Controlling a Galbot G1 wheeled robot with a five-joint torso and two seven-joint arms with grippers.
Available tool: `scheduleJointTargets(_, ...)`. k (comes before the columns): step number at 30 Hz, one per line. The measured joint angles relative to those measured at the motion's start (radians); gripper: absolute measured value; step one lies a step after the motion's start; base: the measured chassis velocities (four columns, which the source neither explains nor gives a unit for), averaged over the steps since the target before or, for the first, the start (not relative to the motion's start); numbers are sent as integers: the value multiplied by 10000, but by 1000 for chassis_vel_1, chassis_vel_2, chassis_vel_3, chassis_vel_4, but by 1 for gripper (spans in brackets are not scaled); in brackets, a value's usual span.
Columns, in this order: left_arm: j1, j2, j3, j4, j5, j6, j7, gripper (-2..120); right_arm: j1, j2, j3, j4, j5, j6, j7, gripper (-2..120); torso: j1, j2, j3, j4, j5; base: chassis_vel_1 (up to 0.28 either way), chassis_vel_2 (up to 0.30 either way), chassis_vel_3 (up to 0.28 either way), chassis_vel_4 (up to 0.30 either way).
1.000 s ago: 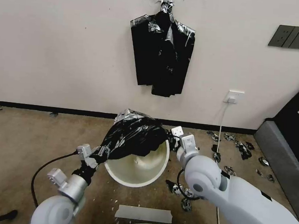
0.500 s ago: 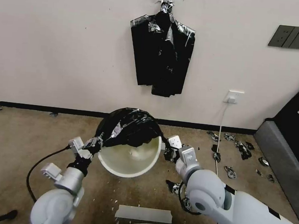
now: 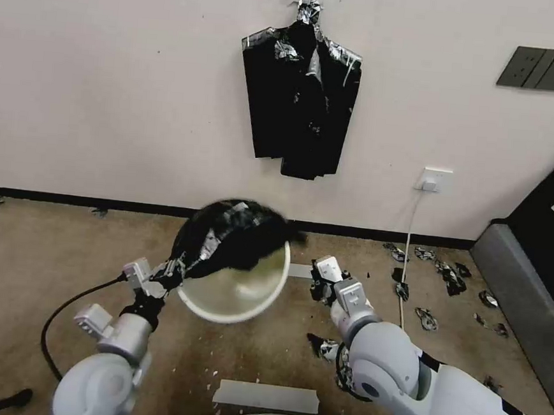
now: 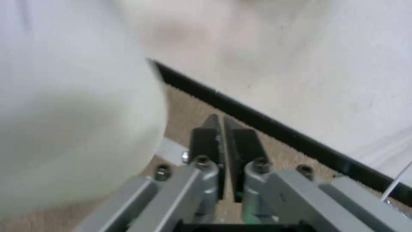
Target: Place a trash bag onto the trash bin.
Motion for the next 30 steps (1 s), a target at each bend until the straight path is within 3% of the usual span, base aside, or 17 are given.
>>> scheduleJointTargets(7,89,67,-16,-25,189,13,22,7,-412,-60,828,657,-260,76,-91,37,0,0,0,-1,1,0,0,0,0)
scheduleJointTargets(10,224,282,-54,-85,266,19,274,7,-626,-79,1599,772,-1054,1423,-1060,51,0,0,0,-1,0,0,0,0,0)
scheduleJointTargets(11,224,282,-54,-85,266,19,274,7,-626,-79,1599,772,-1054,1423,-1060,51,0,0,0,-1,0,0,0,0,0)
scheduleJointTargets(14,309,576,-147,-88,342,29,680,7,-506,-363,2454,629,-2156,3086,-3810,65,0,-1,0,-1,2,0,0,0,0)
scheduleJointTargets(15,309,576,-147,-88,342,29,680,7,-506,-363,2454,629,-2156,3086,-3810,65,0,-1,0,-1,2,0,0,0,0)
scheduleJointTargets(17,350,804,-284,-112,351,63,1111,7,-102,-859,2748,428,-2638,3966,-6165,76,0,0,0,0,-1,0,0,0,0)
scheduleJointTargets(18,373,899,-353,-141,354,87,1304,7,107,-1080,2852,311,-2812,4114,-7287,81,0,0,0,0,1,0,0,0,0)
scheduleJointTargets(19,373,899,-353,-141,354,87,1304,7,107,-1080,2852,311,-2812,4114,-7287,81,0,0,0,0,1,0,0,0,0)
scheduleJointTargets(21,419,1040,-441,-170,363,123,1508,7,559,-1435,3024,69,-2931,4238,-9462,90,0,0,0,-1,0,0,0,0,0)
scheduleJointTargets(22,433,1078,-461,-176,363,130,1540,7,724,-1519,3032,-14,-2887,4304,-10076,93,0,0,0,0,0,0,0,0,0)
scheduleJointTargets(25,458,1098,-482,-198,363,133,1578,7,1046,-1636,2922,-140,-2412,4307,-10964,100,0,0,0,0,-1,0,0,0,0)
scheduleJointTargets(30,524,1044,-459,-215,396,132,1637,7,1568,-1654,1941,-490,-962,3869,-10808,100,0,0,0,0,0,0,0,0,0)
